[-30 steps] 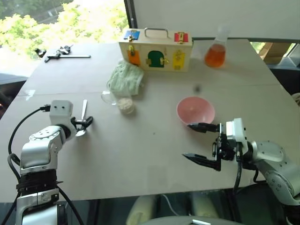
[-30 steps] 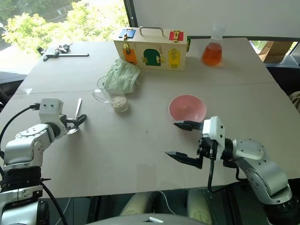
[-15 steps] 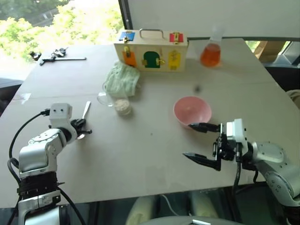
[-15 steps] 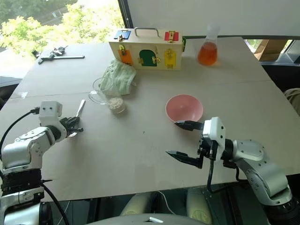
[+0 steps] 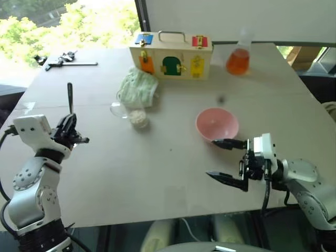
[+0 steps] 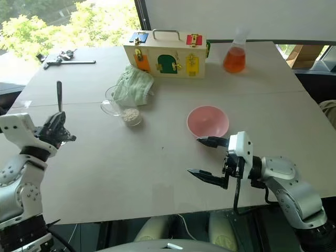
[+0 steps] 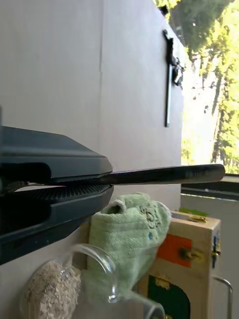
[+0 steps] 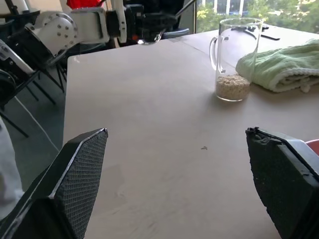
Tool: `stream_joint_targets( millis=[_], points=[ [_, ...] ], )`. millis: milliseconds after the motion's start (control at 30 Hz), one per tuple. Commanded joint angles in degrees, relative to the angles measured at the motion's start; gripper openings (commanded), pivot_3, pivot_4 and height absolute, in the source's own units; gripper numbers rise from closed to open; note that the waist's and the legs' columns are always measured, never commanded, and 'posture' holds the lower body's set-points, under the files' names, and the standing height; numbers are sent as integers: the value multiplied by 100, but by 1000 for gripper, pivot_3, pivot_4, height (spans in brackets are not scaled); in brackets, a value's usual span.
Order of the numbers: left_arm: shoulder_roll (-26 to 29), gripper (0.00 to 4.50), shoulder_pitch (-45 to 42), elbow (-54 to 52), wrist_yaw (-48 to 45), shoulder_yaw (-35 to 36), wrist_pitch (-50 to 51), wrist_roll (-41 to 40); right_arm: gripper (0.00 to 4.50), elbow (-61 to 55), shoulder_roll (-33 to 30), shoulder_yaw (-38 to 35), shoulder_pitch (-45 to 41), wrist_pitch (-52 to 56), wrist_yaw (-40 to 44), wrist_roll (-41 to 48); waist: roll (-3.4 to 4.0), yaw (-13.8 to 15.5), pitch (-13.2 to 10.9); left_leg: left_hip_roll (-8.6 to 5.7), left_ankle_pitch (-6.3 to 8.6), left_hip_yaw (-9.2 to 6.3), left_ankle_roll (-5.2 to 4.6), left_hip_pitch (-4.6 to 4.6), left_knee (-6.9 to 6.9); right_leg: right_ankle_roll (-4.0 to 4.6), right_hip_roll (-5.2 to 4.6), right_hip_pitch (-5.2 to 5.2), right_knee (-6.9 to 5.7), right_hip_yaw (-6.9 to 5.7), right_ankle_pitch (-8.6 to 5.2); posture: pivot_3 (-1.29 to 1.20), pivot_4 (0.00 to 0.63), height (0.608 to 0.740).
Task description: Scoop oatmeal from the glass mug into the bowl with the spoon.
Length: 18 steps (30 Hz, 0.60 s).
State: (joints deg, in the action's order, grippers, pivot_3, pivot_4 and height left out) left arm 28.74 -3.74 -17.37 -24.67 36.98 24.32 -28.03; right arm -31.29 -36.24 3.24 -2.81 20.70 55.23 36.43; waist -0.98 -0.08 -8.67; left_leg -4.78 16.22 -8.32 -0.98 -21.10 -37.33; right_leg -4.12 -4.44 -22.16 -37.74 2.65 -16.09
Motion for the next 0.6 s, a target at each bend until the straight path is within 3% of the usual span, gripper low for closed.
stream_joint_targets(
  millis=[33,133,333,467,600],
  points=[
    [556,42,62,-768,-588,-79,-155,-290,4500,-88,-70,-36,-316,295,-57,171,-1,2,-1,0,0,0,0,2,0,0,0,0,-1,0,0,0,150,740],
    [1160,42,53,-1122,-1322,-559,-220,-346,4500,19,-117,16,-723,753,-307,143,4,2,-4,0,0,2,0,1,0,1,2,0,-2,2,0,0,150,740],
    [1825,42,-277,-1237,-2167,-1307,-431,-305,4500,33,-122,-211,-1397,1754,-661,822,13,-11,-8,0,0,0,0,-21,3,2,3,-22,-1,1,0,0,150,740],
    [2020,42,-313,-1170,-2767,-2453,-1354,560,4500,194,-89,-323,-1987,2659,-1340,1171,14,-57,-8,-3,-1,4,0,-71,-6,3,1,-74,-6,6,1,0,150,740],
    [1519,42,-784,-927,-2889,-3404,-1943,899,4500,510,306,-456,-2237,3230,-1886,1585,15,-30,-8,-2,-2,2,0,-86,-5,3,1,-87,-4,2,1,0,150,740]
  ],
)
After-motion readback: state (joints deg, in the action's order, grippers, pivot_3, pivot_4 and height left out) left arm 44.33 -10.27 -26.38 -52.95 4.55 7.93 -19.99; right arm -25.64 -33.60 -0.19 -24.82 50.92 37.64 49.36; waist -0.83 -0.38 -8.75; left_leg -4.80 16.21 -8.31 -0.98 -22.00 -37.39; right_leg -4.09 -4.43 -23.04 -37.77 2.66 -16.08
